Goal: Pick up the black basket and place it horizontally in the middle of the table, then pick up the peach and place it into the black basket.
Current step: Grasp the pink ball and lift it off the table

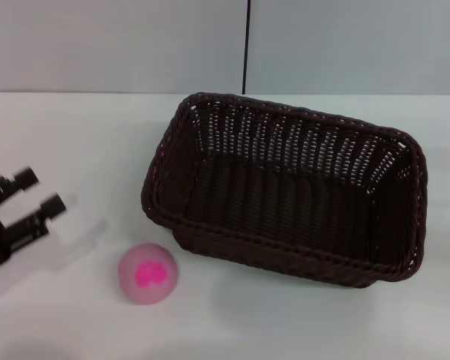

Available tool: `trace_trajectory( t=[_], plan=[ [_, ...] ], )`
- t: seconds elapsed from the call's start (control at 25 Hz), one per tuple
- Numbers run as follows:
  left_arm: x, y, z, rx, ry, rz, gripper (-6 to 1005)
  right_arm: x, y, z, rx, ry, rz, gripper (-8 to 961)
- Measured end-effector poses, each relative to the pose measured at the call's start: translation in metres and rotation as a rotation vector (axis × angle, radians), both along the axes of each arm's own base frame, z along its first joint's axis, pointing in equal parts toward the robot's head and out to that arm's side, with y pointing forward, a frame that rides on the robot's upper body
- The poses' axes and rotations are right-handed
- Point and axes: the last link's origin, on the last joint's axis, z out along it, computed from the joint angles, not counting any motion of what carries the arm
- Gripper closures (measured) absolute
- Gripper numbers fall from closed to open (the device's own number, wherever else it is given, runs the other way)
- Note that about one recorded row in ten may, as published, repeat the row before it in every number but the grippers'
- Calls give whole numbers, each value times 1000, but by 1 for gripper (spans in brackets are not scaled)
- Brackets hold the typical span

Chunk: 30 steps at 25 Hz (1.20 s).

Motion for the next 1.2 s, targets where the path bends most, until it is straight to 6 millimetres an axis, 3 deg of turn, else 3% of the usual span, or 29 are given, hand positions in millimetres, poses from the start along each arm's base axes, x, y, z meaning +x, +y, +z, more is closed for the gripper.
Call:
trace_trajectory(
  t=[0.32, 0.56, 1.0, 1.2],
  plan=[
    [7, -9, -29, -154, 45, -50, 211, 4, 1, -6, 19, 37, -37, 545],
    [10, -9, -54, -206, 92, -38, 338, 1, 6, -12, -1, 34, -36, 545],
    [10, -10, -66, -252, 130, -45, 362, 1, 9, -20, -14, 31, -46, 545],
    [15, 0, -80, -292, 170, -60, 383, 1, 11, -23, -30, 26, -54, 545]
  ],
)
